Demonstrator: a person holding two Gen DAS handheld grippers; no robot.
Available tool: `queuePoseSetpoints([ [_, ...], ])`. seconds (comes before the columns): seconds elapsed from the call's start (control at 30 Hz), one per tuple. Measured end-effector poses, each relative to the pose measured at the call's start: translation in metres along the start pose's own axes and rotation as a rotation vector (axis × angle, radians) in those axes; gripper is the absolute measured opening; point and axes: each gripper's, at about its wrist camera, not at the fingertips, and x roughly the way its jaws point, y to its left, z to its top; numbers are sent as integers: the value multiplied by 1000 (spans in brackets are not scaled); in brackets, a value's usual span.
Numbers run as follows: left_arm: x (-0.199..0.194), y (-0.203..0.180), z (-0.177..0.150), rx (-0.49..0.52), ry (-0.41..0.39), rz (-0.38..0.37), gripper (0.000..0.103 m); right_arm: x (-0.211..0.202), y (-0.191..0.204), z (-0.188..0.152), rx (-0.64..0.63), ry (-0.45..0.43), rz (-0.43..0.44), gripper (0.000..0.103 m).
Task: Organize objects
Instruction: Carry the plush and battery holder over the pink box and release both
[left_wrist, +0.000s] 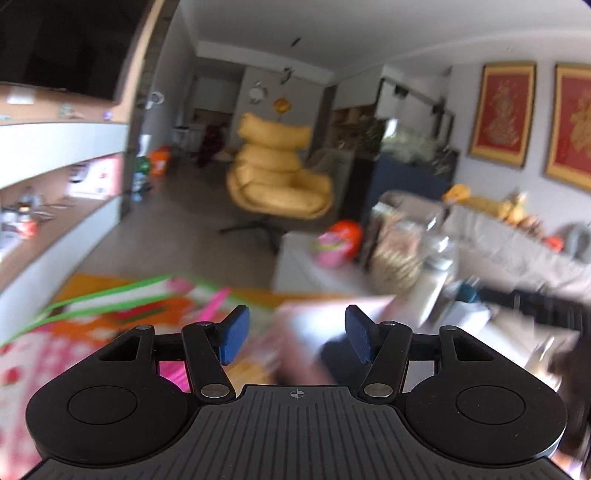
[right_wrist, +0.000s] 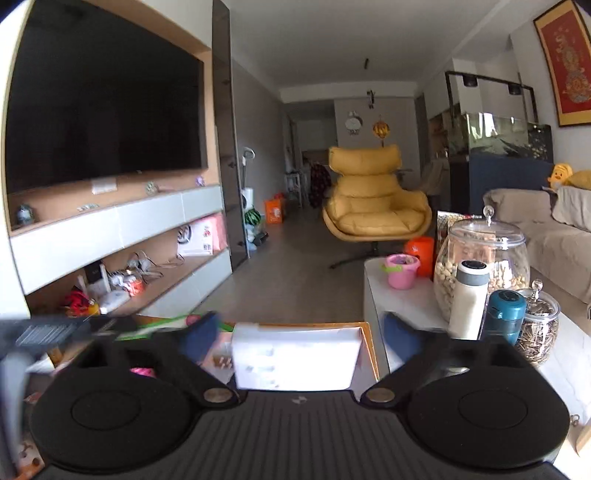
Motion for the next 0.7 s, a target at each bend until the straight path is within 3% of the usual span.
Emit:
queuePoseSetpoints([
  [0.1,-18,13,-34,91,78,-8,62,0,4,-22,0,44,21,103],
  [0.23,-32,-6,-70,240,173,-58,62,-11,11,-68,2,141,46,103],
  [0.37,-26,-31,-82,337,185,-67,65,-15,15,-107,25,245,81,103],
  [0.7,36,-43,-86,361,307,-52,64,-7,15,-129,76,326,102,103],
])
